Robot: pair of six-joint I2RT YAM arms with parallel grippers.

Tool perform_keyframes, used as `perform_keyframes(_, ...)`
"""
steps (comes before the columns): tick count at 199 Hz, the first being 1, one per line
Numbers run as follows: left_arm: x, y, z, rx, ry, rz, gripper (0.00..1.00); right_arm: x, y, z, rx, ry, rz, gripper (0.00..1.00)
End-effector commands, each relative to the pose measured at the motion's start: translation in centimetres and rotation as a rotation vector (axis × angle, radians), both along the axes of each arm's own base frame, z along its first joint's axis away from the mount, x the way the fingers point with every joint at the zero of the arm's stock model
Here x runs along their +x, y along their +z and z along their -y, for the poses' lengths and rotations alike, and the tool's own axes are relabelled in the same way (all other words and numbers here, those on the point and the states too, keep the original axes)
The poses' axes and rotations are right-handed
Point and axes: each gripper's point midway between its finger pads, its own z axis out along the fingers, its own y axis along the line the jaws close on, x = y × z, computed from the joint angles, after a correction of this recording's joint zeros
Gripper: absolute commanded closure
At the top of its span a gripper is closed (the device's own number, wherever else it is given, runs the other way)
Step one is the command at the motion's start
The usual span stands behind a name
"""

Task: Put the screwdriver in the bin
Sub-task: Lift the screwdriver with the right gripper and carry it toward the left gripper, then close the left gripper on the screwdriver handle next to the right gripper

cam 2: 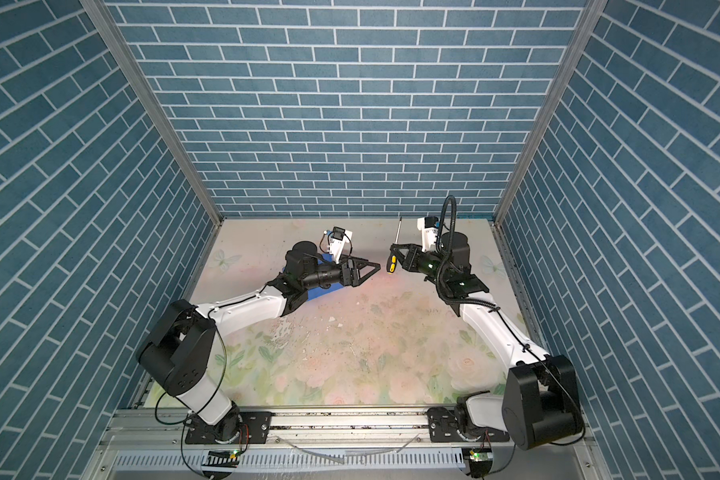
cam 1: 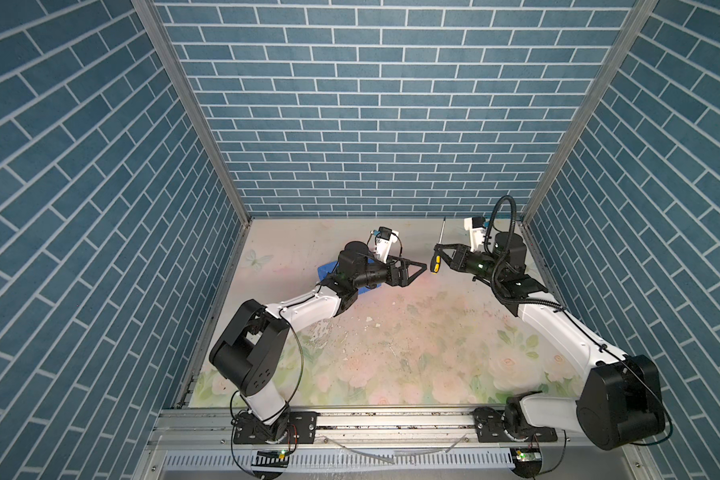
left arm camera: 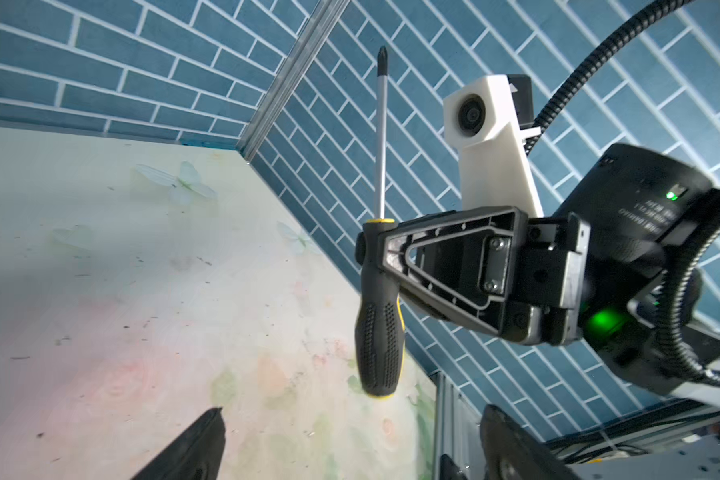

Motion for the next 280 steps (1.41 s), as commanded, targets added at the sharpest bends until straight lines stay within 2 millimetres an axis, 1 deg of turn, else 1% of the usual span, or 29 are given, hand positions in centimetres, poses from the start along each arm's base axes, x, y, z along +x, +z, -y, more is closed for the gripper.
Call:
perform_keyframes(1,0.0,3.3,0.5,-0.105,-0.036,0.054,0.11,-0.7,4.9,-2.0,0.048,0.107,0.170,1.00)
perform_keyframes(31,0.1,3.8,0.7,-0.141,-0.045,0.052,0.24,-1.4,5.5,-3.5,0.062,0.165,0.184,1.00)
perform_keyframes(53,0.0,4.0,0.6,-0.156,-0.051,0.057,0.35,-1.5,5.6,-4.1,0.064,0.178,0.188,1.00)
perform_keyframes(65,0.0,4.0,0.6,-0.155,-0.047,0.056,0.42,-1.5,5.6,-4.2,0.064,0.180,0.189,1.00)
perform_keyframes(95,0.1,3.7,0.5,-0.148,-0.041,0.052,0.54,-1.8,5.5,-4.6,0.065,0.198,0.184,1.00)
perform_keyframes(127,0.3,3.5,0.5,-0.142,-0.032,0.047,0.70,-2.0,5.4,-4.7,0.066,0.205,0.176,1.00)
perform_keyframes(146,0.2,3.5,0.5,-0.141,-0.037,0.049,0.71,-2.1,5.5,-4.8,0.066,0.204,0.174,1.00)
perform_keyframes(152,0.2,3.5,0.5,-0.140,-0.038,0.049,0.69,-2.1,5.5,-4.7,0.066,0.203,0.176,1.00)
perform_keyframes(165,0.1,3.4,0.6,-0.139,-0.047,0.047,0.59,-2.1,5.6,-4.7,0.066,0.201,0.176,1.00)
perform_keyframes(171,0.0,3.4,0.6,-0.138,-0.052,0.047,0.56,-2.1,5.6,-4.7,0.067,0.200,0.178,1.00)
perform_keyframes(181,-0.1,3.3,0.7,-0.135,-0.061,0.046,0.55,-2.0,5.8,-4.7,0.068,0.197,0.182,1.00)
perform_keyframes(201,-0.2,3.1,0.7,-0.129,-0.069,0.042,0.55,-1.8,6.2,-4.8,0.071,0.194,0.190,1.00)
perform_keyframes(226,-0.2,3.1,0.8,-0.123,-0.074,0.041,0.63,-1.5,6.5,-5.0,0.075,0.199,0.192,1.00)
perform_keyframes(280,0.1,3.1,0.6,-0.115,-0.061,0.044,0.91,-1.7,6.0,-5.0,0.072,0.202,0.175,1.00)
